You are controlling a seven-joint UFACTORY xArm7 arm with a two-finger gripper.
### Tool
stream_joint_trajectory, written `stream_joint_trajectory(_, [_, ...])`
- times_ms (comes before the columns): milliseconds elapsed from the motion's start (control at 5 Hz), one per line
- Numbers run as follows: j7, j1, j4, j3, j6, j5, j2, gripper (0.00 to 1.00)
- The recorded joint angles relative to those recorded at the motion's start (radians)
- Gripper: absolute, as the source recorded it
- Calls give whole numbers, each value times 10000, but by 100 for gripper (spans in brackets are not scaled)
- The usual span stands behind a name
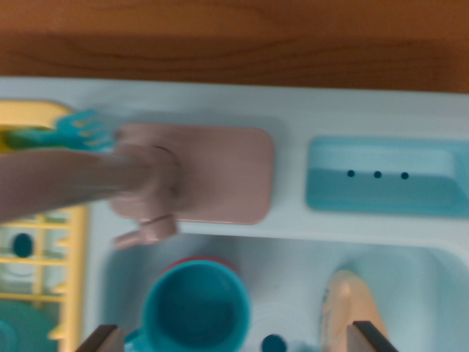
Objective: Pick detergent from the sink
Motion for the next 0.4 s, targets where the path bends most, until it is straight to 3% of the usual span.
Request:
stream_joint_trajectory(200, [0, 0, 0, 0, 0, 0, 0, 0])
stream_joint_trajectory(400, [-289, -102, -356, -101, -464, 57, 134, 0])
